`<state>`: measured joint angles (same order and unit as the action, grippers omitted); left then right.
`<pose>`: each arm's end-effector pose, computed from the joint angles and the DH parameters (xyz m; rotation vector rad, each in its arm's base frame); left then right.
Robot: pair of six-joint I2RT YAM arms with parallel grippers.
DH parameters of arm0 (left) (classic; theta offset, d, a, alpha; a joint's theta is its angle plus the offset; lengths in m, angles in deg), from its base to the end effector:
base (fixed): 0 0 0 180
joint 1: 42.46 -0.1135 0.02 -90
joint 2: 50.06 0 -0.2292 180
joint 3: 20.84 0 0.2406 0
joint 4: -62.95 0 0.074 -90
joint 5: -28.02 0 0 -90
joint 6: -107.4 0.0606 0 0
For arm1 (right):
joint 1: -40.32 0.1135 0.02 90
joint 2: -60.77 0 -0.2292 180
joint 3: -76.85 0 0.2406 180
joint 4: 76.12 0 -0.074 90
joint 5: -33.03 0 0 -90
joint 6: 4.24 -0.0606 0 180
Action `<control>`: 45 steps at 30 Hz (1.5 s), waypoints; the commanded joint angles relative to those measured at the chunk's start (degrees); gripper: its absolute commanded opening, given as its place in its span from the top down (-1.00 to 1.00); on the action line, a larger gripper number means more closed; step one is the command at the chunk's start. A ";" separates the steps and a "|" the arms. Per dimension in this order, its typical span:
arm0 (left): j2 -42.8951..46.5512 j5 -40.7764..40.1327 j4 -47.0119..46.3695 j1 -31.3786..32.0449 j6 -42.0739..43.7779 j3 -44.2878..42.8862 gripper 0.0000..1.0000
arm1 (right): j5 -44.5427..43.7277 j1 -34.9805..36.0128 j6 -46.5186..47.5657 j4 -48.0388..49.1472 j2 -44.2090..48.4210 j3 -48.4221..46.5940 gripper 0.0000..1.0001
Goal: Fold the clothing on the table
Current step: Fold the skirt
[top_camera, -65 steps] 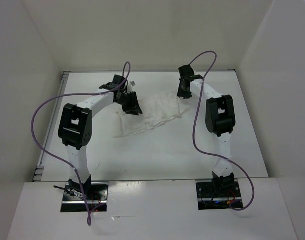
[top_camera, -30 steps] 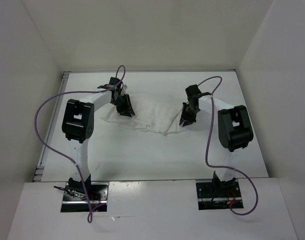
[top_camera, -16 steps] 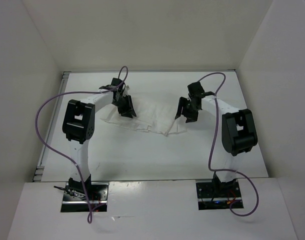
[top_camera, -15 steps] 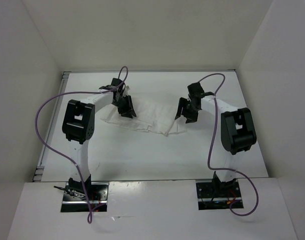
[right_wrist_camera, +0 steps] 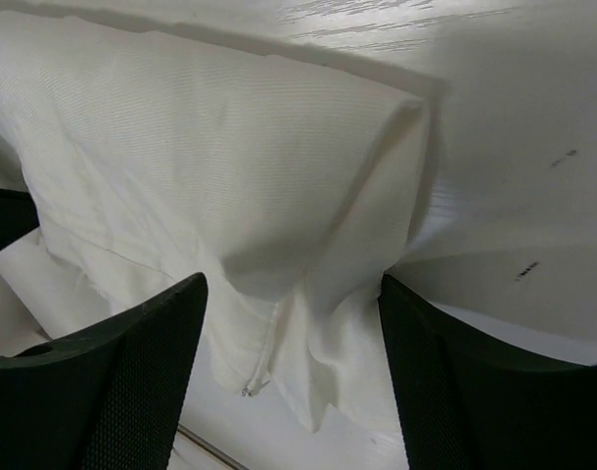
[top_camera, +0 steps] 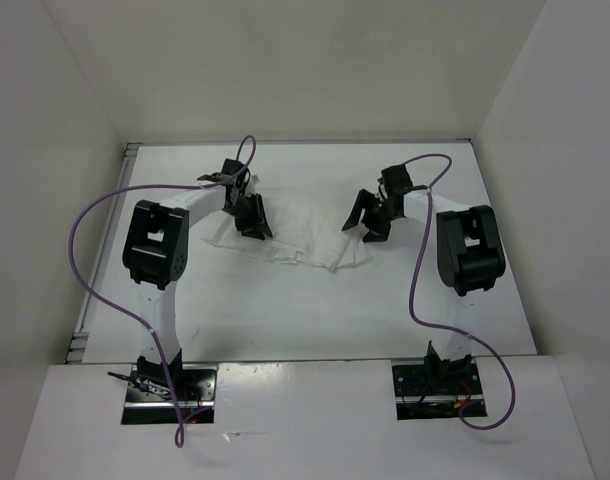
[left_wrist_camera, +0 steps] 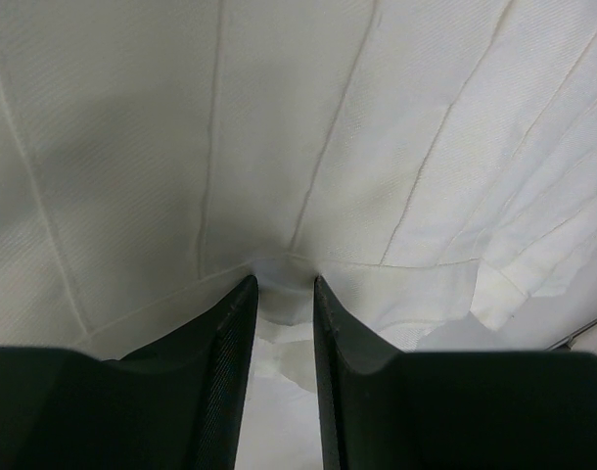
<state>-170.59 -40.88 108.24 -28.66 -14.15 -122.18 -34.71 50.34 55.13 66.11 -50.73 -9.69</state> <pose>0.4026 -0.1213 0.1140 -0.3134 2.7683 -0.7213 0.3719 0.0890 0.1096 0.3611 2.7160 0.7355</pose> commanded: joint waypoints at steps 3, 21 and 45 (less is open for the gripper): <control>2.41 0.78 0.61 0.26 1.14 0.85 0.27 | 2.69 3.07 -0.74 1.10 -2.67 -0.16 -0.42; 14.26 6.14 2.46 1.31 2.81 -0.21 0.24 | -4.34 3.43 1.28 -4.79 -2.14 -2.43 1.00; -9.01 3.07 -13.98 5.18 -9.05 -18.31 0.79 | -2.75 4.48 2.33 -6.90 -0.56 -2.96 1.00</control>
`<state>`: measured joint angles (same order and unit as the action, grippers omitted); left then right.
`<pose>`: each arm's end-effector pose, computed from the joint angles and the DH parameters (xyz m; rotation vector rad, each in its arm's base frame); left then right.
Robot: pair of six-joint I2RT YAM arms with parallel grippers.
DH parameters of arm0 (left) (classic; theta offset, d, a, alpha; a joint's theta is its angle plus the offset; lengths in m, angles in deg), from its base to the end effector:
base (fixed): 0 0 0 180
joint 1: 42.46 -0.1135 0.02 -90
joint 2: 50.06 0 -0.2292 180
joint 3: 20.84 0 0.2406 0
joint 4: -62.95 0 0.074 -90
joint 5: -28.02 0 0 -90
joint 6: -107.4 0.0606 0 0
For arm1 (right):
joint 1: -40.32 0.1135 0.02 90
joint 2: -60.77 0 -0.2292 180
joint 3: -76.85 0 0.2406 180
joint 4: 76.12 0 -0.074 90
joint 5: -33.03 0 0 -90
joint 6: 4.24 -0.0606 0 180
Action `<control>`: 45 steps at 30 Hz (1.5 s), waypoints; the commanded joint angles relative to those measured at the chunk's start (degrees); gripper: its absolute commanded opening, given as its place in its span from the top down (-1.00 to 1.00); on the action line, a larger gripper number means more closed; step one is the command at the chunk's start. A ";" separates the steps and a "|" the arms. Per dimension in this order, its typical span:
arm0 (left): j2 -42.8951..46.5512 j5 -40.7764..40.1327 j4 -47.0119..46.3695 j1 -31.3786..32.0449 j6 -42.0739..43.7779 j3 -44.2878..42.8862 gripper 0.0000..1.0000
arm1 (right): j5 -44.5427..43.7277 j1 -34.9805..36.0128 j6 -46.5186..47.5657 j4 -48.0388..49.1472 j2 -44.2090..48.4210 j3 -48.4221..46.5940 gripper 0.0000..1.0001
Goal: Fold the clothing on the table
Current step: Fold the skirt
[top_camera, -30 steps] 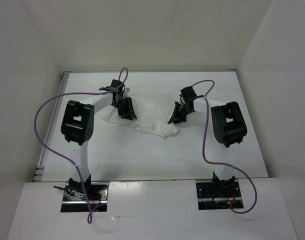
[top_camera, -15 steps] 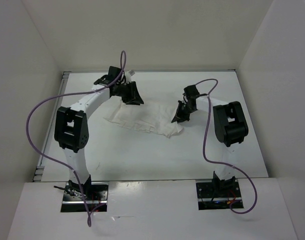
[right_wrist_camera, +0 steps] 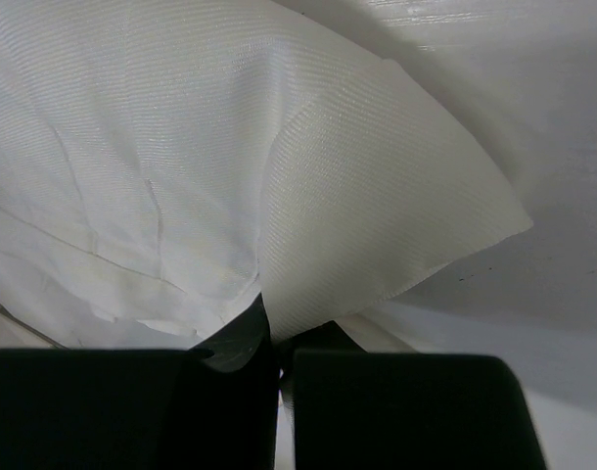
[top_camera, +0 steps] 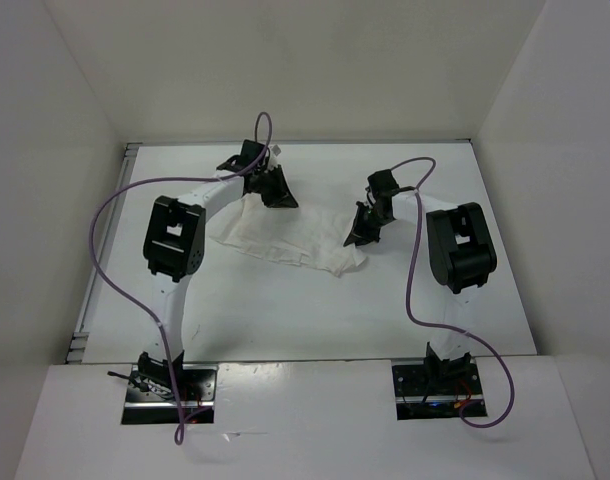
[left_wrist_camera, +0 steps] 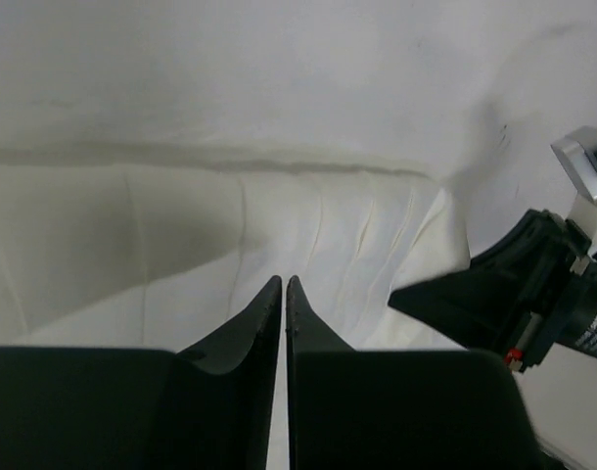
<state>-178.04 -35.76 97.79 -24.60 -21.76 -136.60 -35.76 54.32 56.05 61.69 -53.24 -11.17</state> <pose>0.4521 -0.1738 0.1493 -0.2386 2.5160 -0.9875 0.3615 0.1127 0.0963 0.2870 2.8315 0.6983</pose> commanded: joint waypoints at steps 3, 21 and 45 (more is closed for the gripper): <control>-3.41 -3.45 -4.40 1.73 -2.06 -4.77 0.91 | -1.70 0.50 1.41 -2.49 1.96 -1.48 1.00; -8.69 -16.36 0.07 5.42 -2.24 -11.00 1.00 | -2.31 1.03 1.41 -3.63 1.43 -4.20 1.00; -10.17 -16.73 1.30 12.54 -2.42 -9.15 1.00 | 2.51 1.56 0.80 -8.82 8.11 -19.49 1.00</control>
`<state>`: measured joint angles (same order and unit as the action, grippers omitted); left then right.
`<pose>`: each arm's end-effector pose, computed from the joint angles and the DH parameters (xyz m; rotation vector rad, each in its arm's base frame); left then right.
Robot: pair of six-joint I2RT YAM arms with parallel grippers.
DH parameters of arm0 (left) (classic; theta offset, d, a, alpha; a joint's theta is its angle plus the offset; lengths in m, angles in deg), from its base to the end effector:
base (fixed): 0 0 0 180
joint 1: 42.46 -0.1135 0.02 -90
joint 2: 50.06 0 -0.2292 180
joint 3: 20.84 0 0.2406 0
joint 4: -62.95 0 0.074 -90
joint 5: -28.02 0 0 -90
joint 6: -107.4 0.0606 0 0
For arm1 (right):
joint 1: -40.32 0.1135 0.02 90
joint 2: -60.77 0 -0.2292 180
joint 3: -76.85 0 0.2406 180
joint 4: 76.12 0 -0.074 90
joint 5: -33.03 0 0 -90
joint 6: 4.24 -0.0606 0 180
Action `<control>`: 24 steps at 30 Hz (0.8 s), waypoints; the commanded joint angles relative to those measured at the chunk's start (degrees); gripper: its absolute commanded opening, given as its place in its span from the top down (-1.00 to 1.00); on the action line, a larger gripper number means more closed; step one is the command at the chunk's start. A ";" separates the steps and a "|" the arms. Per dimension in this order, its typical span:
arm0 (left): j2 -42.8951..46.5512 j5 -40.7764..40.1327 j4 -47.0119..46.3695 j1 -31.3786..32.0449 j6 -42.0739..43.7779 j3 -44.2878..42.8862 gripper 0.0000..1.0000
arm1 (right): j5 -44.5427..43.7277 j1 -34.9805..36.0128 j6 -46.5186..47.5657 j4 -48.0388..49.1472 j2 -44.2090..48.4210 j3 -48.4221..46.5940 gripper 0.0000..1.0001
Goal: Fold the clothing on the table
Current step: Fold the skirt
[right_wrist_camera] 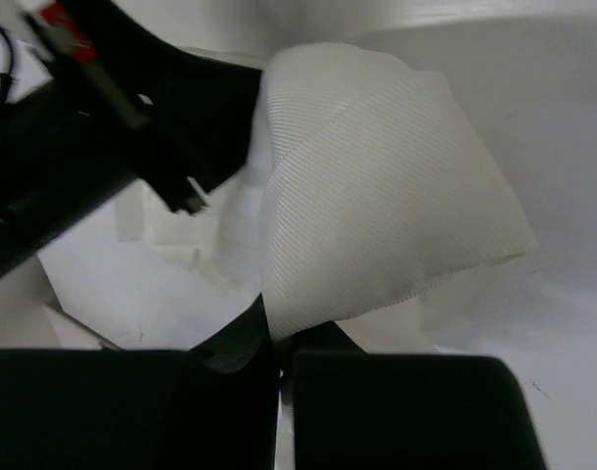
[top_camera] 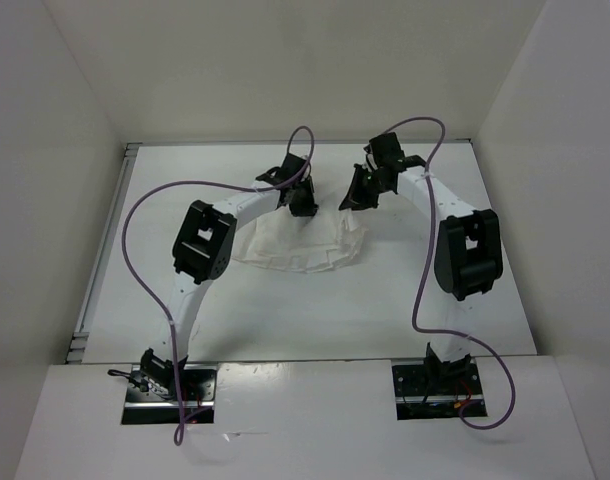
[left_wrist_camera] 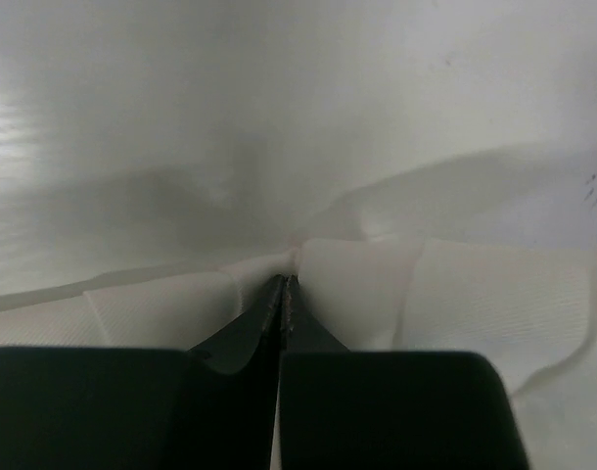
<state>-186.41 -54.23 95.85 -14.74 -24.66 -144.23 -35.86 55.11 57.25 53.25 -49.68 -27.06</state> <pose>0.4509 -0.2462 0.1215 -0.2429 2.4787 -0.7157 0.3907 0.1257 0.1912 0.1718 2.6439 0.7457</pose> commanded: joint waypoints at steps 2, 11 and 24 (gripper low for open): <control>-2.42 1.74 3.87 4.00 0.49 -2.67 1.00 | 3.50 0.77 -0.40 -0.38 6.03 -5.44 1.00; -3.57 1.74 4.39 5.59 -0.65 -3.99 1.00 | 7.29 0.77 -0.93 -0.38 8.50 -7.82 1.00; 9.69 0.86 3.60 2.77 -0.65 5.93 0.86 | 4.65 0.24 1.88 -1.96 12.45 -1.24 1.00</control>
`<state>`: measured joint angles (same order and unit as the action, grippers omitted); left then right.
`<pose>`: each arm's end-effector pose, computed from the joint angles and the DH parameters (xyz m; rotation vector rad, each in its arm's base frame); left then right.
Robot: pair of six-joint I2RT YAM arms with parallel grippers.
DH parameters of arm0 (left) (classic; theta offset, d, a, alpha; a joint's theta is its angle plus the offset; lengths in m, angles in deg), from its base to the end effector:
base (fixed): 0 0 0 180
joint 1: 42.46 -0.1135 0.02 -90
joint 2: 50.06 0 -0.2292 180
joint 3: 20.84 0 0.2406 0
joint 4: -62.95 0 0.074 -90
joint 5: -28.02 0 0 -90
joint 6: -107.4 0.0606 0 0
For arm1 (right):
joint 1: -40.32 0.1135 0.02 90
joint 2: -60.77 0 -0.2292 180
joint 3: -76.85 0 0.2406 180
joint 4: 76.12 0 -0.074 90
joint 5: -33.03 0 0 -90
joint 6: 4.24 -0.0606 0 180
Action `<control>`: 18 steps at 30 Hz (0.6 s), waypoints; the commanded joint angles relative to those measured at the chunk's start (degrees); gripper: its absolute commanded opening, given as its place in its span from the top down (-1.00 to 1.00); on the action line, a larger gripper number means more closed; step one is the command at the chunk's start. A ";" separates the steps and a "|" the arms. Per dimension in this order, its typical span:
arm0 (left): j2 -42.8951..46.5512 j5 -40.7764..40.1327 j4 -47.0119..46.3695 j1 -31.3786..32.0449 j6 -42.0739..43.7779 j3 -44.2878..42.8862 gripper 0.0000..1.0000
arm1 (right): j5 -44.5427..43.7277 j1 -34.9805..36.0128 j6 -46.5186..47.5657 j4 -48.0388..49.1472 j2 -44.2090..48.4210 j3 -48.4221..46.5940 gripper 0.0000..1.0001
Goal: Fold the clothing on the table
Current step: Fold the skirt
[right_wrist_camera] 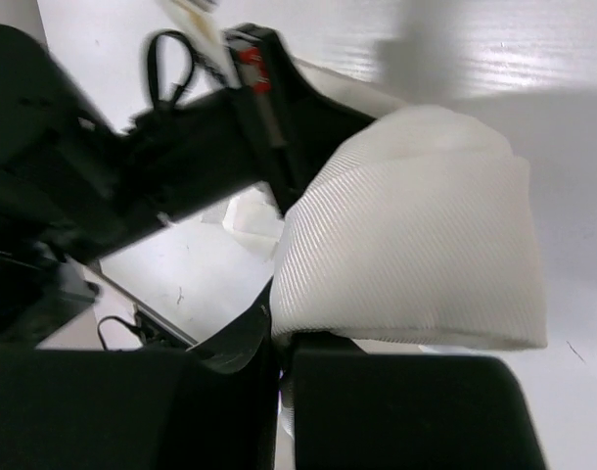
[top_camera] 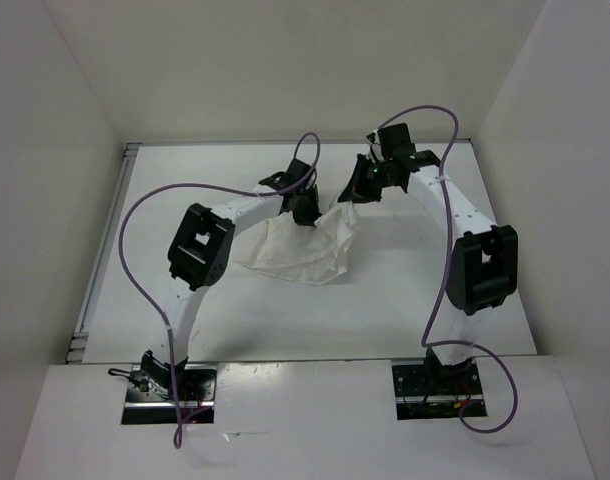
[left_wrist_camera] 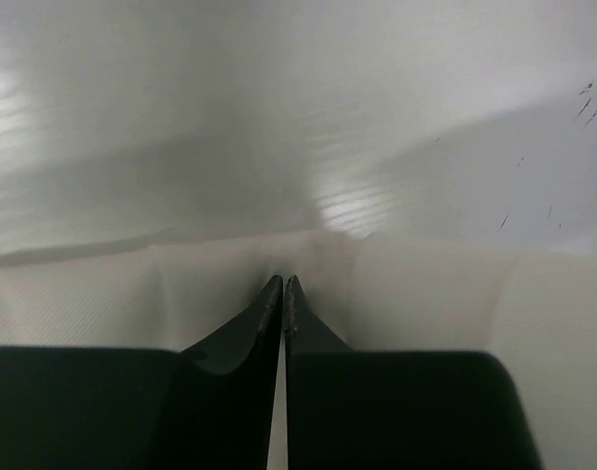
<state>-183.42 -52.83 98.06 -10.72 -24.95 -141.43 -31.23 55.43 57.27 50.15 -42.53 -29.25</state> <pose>0.4217 -0.2722 0.1277 -0.1572 2.5409 -0.7528 0.3736 0.1281 0.2485 0.0912 2.5414 0.8717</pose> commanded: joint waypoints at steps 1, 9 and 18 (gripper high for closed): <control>7.84 -0.53 0.87 -1.86 -0.37 4.10 0.79 | 0.02 -0.08 1.86 1.14 5.31 2.35 1.00; 16.81 0.08 -1.50 -1.86 -1.51 12.54 0.36 | 0.54 -1.14 2.39 1.14 6.36 4.91 1.00; 15.50 2.63 -4.05 -1.25 -3.27 16.24 0.36 | 1.07 -1.14 2.39 1.67 7.42 6.67 1.00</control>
<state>-167.57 -51.56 96.24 -12.57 -26.76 -125.54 -31.21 54.56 58.67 50.46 -38.58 -23.02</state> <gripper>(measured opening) 0.317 0.034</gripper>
